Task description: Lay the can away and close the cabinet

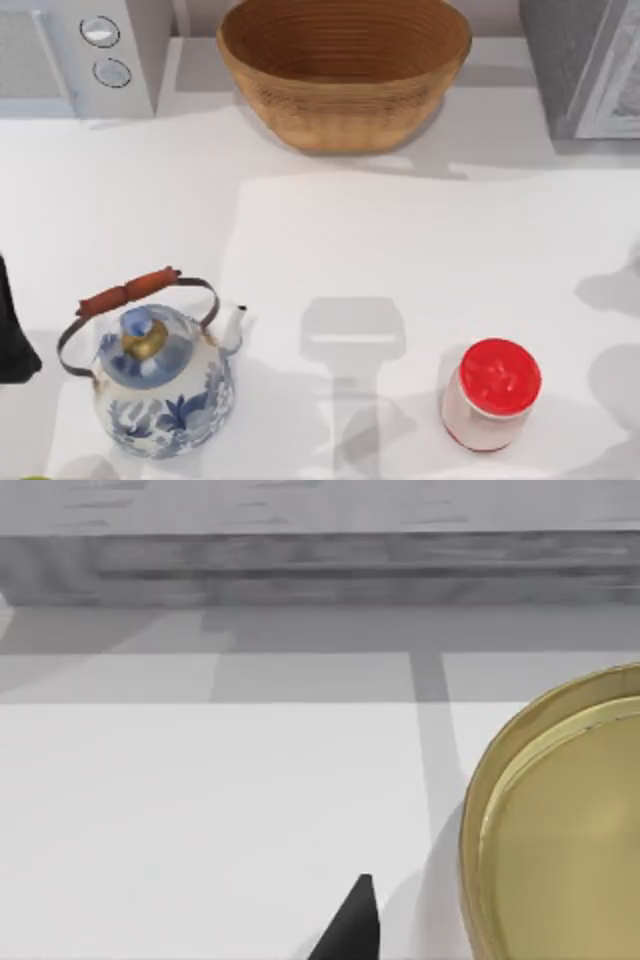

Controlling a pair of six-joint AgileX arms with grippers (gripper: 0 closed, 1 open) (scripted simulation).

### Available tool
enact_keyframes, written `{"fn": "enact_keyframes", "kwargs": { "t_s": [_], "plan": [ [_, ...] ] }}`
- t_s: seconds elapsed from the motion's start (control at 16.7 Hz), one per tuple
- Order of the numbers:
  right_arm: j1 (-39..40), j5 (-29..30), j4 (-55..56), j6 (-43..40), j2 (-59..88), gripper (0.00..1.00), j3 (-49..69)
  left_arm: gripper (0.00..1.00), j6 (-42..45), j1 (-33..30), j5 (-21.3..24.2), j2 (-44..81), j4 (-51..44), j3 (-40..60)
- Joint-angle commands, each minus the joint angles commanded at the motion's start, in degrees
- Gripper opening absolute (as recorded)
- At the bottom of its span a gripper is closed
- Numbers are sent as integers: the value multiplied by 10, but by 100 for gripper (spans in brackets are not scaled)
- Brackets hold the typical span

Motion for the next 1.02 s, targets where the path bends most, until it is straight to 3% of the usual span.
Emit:
{"fn": "enact_keyframes", "kwargs": {
  "t_s": [0.6, 1.02],
  "plan": [
    [3, 7, -310, 13, -264, 0, 51, 100, 0, 0, 0, 0, 0, 0],
    [6, 10, -364, 8, -331, 0, 74, 100, 0, 0, 0, 0, 0, 0]
  ]
}}
